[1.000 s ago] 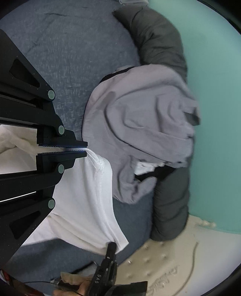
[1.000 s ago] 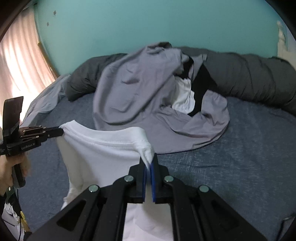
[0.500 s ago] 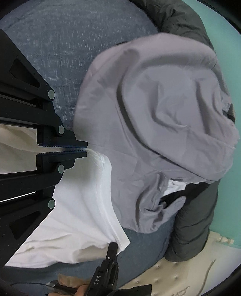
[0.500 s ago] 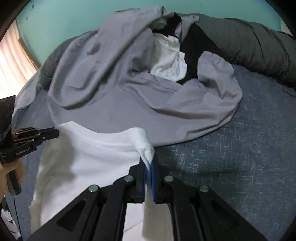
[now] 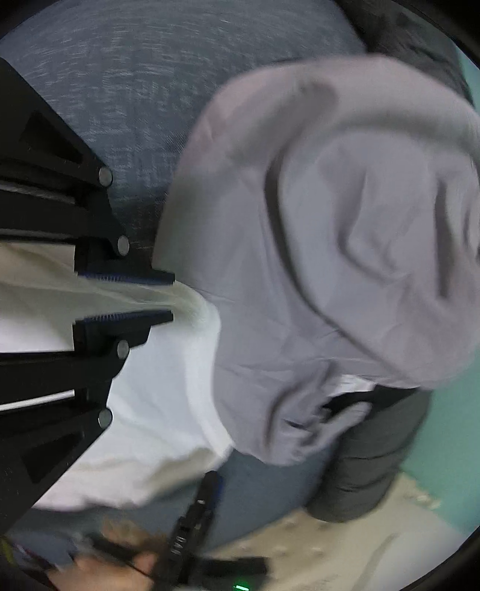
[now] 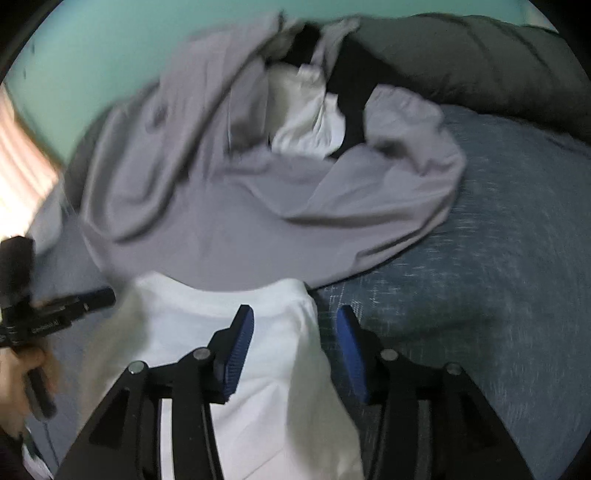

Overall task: Fold clothes
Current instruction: 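Lay the hanging white garment flat onto the sheet with both grippers, then open both grippers and release the white garment lying flat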

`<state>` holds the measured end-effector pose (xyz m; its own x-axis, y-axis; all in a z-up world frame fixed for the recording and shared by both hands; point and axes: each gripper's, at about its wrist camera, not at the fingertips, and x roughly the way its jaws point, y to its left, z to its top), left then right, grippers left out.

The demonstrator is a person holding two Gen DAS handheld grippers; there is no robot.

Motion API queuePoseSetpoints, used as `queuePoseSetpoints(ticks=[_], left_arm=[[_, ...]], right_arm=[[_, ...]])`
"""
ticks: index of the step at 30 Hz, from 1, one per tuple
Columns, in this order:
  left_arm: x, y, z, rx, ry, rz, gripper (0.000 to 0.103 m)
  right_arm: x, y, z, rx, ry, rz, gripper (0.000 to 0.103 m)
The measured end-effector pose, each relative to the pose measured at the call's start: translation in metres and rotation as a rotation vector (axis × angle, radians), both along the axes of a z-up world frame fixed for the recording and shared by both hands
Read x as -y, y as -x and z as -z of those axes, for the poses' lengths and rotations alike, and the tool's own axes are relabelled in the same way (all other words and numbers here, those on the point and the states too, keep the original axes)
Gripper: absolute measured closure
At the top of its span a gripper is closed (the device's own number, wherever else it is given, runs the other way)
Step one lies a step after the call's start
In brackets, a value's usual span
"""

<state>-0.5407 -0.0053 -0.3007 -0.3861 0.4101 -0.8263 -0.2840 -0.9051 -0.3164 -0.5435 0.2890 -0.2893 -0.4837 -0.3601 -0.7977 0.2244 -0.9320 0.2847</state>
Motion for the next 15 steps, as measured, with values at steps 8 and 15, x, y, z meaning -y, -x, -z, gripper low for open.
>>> queuePoseSetpoints(ticks=[8, 15], left_arm=[[0.051, -0.080, -0.035, 0.005, -0.071, -0.024, 0.074], [0.077, -0.177, -0.024, 0.054, -0.074, -0.026, 0.074]], right_arm=[[-0.023, -0.123, -0.036, -0.052, 0.190, -0.011, 0.048], [-0.022, -0.228, -0.031, -0.027, 0.198, -0.016, 0.048]])
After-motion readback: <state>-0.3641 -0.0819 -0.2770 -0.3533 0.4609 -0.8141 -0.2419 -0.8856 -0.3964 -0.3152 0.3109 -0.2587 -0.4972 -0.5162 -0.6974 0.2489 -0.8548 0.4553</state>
